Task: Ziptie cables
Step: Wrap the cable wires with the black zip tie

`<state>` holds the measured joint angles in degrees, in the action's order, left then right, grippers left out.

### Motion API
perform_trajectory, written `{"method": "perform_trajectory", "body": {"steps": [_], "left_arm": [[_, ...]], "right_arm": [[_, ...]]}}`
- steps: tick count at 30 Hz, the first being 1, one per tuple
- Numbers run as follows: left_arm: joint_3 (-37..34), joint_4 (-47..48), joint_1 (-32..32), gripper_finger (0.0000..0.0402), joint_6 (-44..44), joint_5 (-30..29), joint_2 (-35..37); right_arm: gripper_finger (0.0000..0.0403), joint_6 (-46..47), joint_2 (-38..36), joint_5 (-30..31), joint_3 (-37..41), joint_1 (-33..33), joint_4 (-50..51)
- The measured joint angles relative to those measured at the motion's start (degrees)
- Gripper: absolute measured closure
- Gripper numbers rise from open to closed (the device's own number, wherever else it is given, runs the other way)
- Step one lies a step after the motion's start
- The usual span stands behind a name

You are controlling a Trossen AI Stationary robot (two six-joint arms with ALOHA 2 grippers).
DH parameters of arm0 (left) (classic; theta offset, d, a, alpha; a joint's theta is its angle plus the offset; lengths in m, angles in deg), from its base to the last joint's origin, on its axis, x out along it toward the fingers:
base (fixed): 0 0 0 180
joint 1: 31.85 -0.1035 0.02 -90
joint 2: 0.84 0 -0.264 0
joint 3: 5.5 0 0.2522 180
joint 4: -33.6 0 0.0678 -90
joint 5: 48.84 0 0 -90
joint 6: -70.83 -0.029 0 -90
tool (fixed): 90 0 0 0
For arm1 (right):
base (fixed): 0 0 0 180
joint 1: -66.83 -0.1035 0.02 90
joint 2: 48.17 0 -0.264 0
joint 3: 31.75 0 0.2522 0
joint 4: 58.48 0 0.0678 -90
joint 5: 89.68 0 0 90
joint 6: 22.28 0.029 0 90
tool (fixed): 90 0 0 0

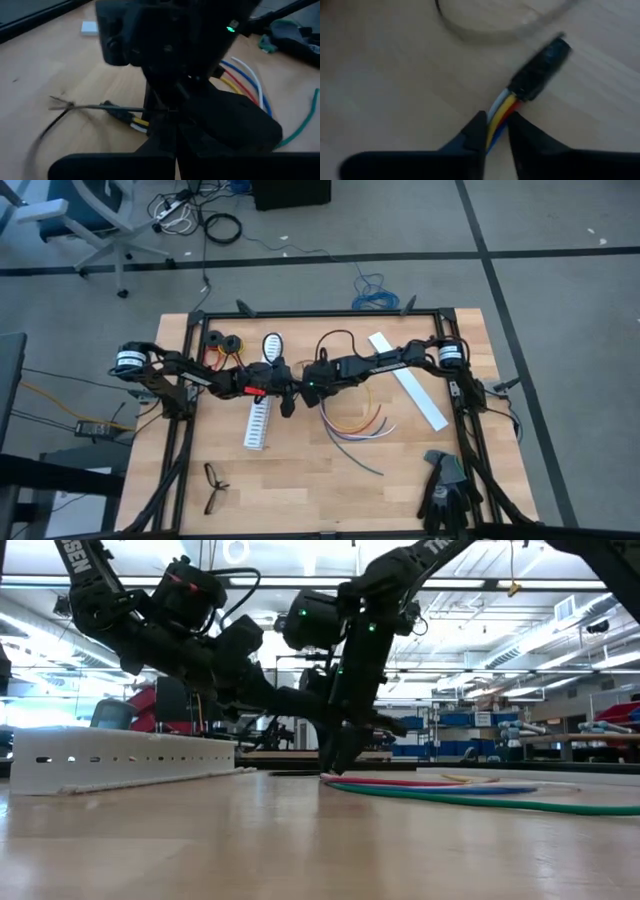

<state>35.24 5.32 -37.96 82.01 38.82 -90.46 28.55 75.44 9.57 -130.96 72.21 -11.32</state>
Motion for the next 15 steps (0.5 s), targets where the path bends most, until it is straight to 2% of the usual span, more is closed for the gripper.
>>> {"method": "perform_trajectory", "body": {"steps": [2,6,11,15], "left_arm": [[0.0,0.4,0.0,0.04,0.0,0.1,0.0],[-0.1,1.2,0.1,0.04,0.0,0.8,0.1],[-1.2,1.3,0.2,0.04,-0.2,2.7,0.1],[-1.9,1.3,-0.4,0.04,1.0,2.5,0.0]], "right_arm": [[0.0383,-2.6,1.2,-0.7,-0.2,0.3,0.2],[0.0392,-6.8,2.0,1.2,-0.3,-0.3,1.5],[0.0401,-13.9,-1.3,9.5,0.2,-3.4,4.0],[0.0402,-20.3,-4.0,16.6,1.0,-6.5,9.7]]}}
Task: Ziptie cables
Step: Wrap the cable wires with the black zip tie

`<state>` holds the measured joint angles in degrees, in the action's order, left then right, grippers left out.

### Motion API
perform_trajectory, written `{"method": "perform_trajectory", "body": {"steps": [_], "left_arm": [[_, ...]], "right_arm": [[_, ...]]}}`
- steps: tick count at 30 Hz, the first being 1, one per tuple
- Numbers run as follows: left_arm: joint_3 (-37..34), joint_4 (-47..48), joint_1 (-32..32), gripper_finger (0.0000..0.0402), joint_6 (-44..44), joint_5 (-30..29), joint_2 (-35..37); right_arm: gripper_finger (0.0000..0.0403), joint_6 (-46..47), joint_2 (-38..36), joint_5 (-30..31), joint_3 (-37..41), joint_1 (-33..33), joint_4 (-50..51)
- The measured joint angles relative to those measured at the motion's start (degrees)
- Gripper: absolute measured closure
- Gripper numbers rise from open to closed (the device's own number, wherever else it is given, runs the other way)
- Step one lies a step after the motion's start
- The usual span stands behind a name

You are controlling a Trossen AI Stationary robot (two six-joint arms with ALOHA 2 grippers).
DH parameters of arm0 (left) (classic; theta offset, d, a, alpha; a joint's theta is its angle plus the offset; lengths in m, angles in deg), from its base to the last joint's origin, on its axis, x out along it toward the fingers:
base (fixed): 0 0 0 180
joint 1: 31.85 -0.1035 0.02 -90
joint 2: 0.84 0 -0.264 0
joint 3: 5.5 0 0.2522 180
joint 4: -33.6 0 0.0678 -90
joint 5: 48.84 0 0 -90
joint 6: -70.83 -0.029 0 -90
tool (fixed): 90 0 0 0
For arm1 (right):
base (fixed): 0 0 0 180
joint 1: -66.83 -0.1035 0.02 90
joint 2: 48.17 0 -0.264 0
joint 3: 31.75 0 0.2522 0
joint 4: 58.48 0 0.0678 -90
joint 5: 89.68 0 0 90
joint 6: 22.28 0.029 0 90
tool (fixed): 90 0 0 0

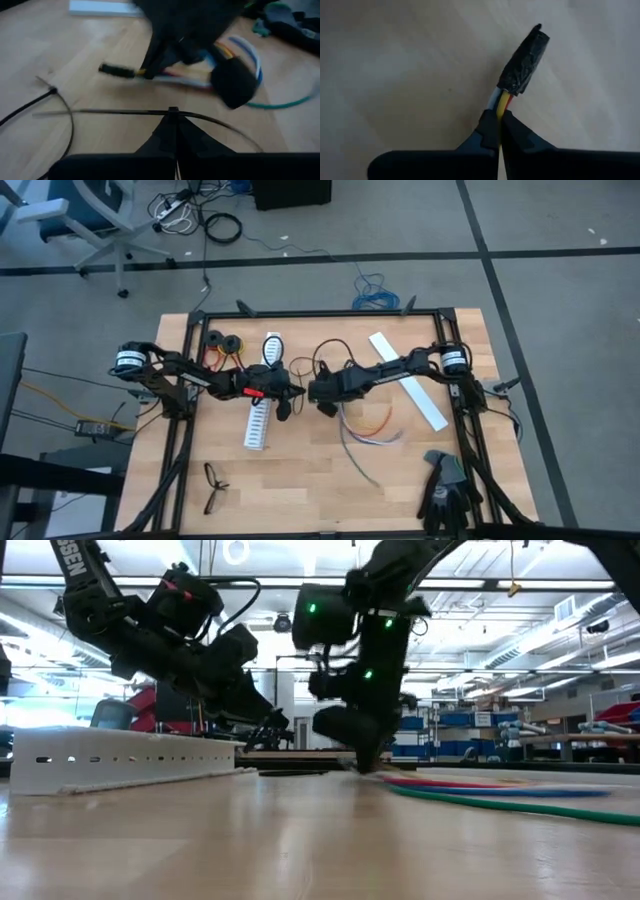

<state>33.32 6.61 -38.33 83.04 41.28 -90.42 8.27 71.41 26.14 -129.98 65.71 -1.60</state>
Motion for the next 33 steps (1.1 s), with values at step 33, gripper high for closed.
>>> {"method": "perform_trajectory", "body": {"steps": [33], "left_arm": [[10.3,-18.1,-1.8,0.04,2.8,2.4,-18.4]], "right_arm": [[0.0403,-32.7,-25.1,-1.6,33.6,-10.4,-26.2]]}}
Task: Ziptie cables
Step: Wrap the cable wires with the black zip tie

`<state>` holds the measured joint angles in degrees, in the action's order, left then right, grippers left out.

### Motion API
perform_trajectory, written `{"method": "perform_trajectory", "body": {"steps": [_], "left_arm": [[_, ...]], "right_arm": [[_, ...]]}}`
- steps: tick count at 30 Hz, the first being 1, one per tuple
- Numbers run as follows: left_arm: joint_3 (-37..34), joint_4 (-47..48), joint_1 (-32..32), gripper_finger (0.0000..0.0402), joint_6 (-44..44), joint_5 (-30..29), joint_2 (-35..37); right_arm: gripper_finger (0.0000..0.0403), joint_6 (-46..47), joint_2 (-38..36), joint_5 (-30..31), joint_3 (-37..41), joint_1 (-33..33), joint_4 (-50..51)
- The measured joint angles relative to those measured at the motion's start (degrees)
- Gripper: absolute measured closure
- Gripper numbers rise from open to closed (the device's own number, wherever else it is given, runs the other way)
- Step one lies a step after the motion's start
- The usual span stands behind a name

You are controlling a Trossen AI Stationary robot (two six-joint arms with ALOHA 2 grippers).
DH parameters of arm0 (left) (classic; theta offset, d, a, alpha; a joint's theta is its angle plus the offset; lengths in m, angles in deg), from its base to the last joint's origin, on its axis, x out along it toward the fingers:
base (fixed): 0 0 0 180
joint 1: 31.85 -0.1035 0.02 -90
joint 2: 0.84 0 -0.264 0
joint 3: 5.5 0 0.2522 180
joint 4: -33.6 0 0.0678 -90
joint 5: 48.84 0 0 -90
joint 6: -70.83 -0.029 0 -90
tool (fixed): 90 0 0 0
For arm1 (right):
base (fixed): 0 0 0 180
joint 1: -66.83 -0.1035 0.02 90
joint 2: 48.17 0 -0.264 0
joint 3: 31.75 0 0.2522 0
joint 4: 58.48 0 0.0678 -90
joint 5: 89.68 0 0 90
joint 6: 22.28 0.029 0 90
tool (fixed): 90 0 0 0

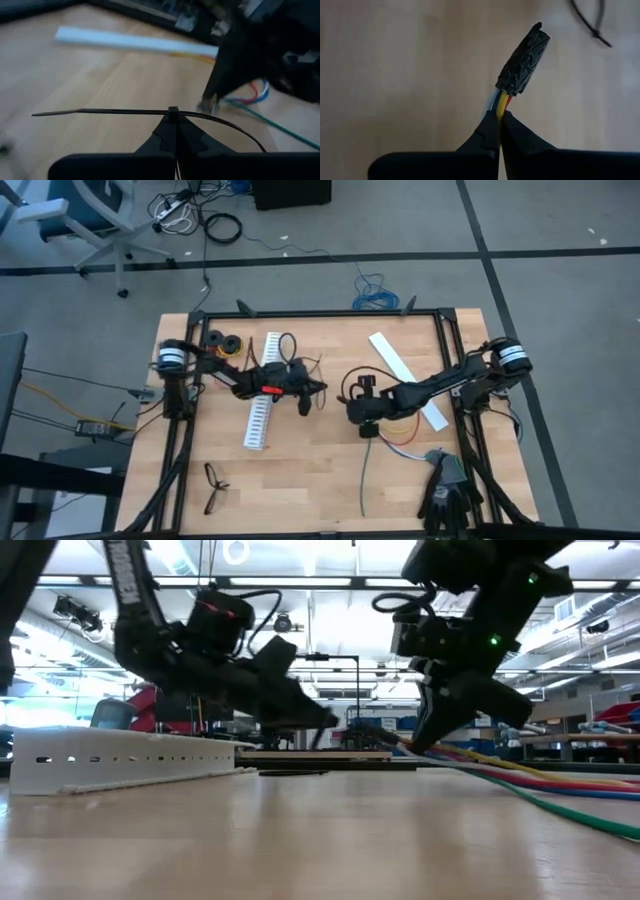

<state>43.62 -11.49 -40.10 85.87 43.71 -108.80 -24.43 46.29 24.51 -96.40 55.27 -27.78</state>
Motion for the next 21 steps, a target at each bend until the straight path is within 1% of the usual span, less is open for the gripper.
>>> {"method": "perform_trajectory", "body": {"steps": [2,5,8,12,15,17,21], "left_arm": [[1.7,-2.5,0.0,0.04,-1.6,1.9,-2.9],[4.3,-4.1,0.0,0.04,-2.3,4.5,-6.0],[6.2,-4.3,0.0,0.04,-1.7,4.9,-7.9],[8.1,-4.4,0.2,0.04,-1.0,4.9,-8.1],[9.0,-4.2,0.6,0.04,-3.3,5.1,-8.0],[9.5,-3.9,0.8,0.04,-5.1,5.1,-8.0],[10.0,-2.2,1.2,0.04,-7.4,5.1,-8.0]], "right_arm": [[0.0403,-0.7,0.2,-1.4,0.1,0.0,-1.7],[0.0403,-2.5,0.9,-1.5,0.1,0.0,-4.5],[0.0403,-6.0,1.1,-3.4,-0.1,0.0,-8.5],[0.0403,-9.4,1.2,-6.0,0.0,0.4,-8.8],[0.0403,-13.7,1.2,-6.5,0.0,0.9,-11.1],[0.0403,-16.6,1.2,-8.1,0.0,1.4,-13.0],[0.0395,-18.1,1.2,-8.9,0.0,2.3,-15.5]]}}
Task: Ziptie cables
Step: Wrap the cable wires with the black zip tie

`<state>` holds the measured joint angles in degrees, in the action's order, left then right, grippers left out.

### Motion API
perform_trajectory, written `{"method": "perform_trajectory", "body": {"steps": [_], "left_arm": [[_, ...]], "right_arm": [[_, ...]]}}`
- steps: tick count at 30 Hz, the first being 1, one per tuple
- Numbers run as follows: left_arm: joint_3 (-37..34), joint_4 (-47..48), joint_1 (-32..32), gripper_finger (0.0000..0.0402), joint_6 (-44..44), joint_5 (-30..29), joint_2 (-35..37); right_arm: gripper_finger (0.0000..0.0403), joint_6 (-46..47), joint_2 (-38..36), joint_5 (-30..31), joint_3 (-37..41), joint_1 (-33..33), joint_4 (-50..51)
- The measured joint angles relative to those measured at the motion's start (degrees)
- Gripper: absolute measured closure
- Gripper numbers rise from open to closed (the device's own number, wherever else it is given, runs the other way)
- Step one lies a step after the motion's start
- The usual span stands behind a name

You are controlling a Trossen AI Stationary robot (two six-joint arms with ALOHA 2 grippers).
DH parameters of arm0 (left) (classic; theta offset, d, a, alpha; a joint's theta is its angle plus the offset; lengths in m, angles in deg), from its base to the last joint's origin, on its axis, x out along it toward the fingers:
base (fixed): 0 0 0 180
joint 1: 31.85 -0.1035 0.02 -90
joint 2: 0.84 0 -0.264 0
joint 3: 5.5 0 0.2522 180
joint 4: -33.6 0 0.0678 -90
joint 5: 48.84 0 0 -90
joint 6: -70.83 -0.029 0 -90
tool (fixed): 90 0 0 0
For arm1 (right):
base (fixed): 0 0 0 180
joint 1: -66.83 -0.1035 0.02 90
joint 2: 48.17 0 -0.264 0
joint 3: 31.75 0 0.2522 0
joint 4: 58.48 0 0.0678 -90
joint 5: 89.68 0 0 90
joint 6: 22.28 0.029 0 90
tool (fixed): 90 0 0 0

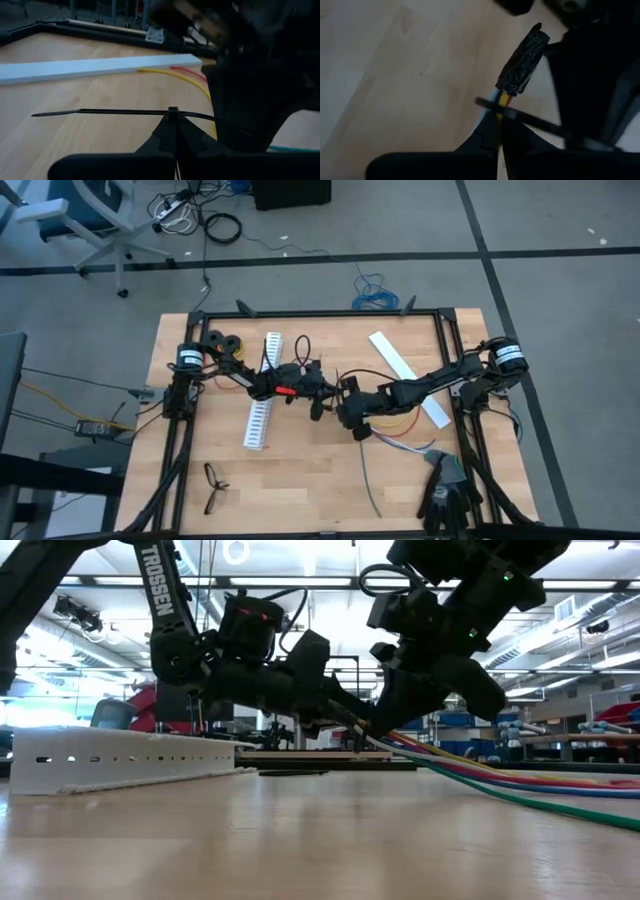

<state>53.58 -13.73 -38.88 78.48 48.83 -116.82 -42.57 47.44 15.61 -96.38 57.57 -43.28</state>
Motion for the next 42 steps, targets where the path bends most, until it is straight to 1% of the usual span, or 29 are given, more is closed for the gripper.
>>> {"method": "perform_trajectory", "body": {"steps": [4,8,11,15,22,27,33,35,38,40,42], "left_arm": [[0.0,0.2,0.4,0.04,-0.2,0.0,0.0],[0.0,0.3,0.5,0.04,-0.1,0.0,0.0],[0.0,0.5,0.5,0.04,0.0,0.0,0.0],[0.0,1.1,0.5,0.0399,-1.0,0.0,0.0],[0.0,4.6,0.5,0.0398,-5.0,-0.6,0.0],[0.0,4.5,0.5,0.0398,-8.9,-1.3,0.0],[0.0,4.3,1.4,0.0397,-11.3,3.9,0.0],[0.0,3.2,2.1,0.0397,-12.6,4.6,0.0],[0.0,2.2,2.9,0.0397,-14.3,4.6,0.0],[0.1,2.1,3.4,0.0397,-15.4,3.7,0.0],[0.5,1.9,3.8,0.0397,-16.2,1.9,0.0]], "right_arm": [[0.0373,-2.5,0.0,-0.1,0.0,0.0,-0.8],[0.0337,-3.7,0.0,-0.1,0.0,-0.1,-2.4],[0.0308,-2.7,0.0,-0.1,0.0,-0.1,-2.4],[0.0285,0.7,-0.2,0.1,0.0,-0.1,2.4],[0.029,11.5,-0.2,0.1,0.0,-0.1,11.8],[0.0291,17.5,-0.2,-5.4,0.0,-0.1,13.4],[0.0291,20.1,-0.4,-6.0,0.0,-0.1,13.9],[0.0291,20.3,-1.0,-4.7,0.0,-0.1,14.0],[0.0291,20.8,-2.8,-0.6,0.0,-0.4,15.1],[0.0291,21.3,-4.8,2.3,0.0,-0.5,15.8],[0.0291,22.0,-7.3,4.0,0.0,-0.7,16.7]]}}
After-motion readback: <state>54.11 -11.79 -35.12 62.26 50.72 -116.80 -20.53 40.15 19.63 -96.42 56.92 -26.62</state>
